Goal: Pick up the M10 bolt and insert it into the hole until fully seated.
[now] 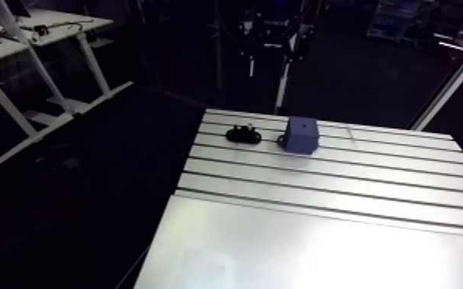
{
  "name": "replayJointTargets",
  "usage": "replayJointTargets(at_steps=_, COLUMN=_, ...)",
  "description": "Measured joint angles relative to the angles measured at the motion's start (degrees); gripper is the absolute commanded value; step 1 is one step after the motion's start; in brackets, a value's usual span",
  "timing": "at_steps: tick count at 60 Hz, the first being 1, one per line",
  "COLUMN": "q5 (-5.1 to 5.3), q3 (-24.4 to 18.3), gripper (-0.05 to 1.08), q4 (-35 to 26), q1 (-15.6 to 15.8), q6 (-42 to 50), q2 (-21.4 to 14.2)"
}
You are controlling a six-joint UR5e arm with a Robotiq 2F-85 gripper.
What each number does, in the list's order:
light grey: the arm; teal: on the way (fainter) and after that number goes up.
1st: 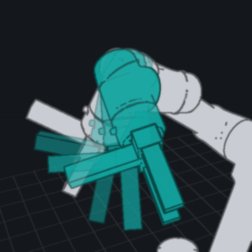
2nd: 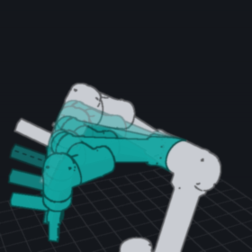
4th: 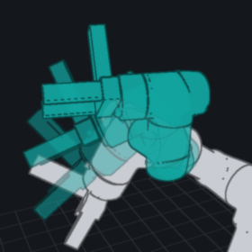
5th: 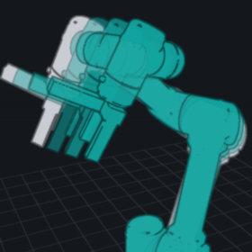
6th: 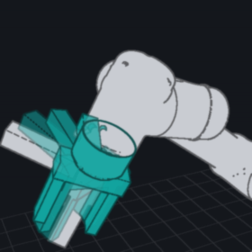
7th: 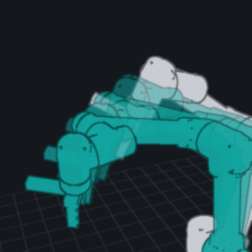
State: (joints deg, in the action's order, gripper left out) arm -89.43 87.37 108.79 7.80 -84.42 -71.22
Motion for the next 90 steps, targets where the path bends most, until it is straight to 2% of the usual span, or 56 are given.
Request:
replayJointTargets(at_steps=22, q5=0.08, q3=1.3, gripper=0.53, q4=4.4, q1=0.7, q6=0.1, q2=3.9)
replayJointTargets(at_steps=54, q5=-0.01, q3=1.7, gripper=0.54, q4=7.5, q1=1.4, q6=0.1, q2=8.5)
replayJointTargets(at_steps=90, q5=-0.68, q3=1.9, gripper=0.54, q4=8.9, q1=2.4, q6=0.1, q2=11.3)
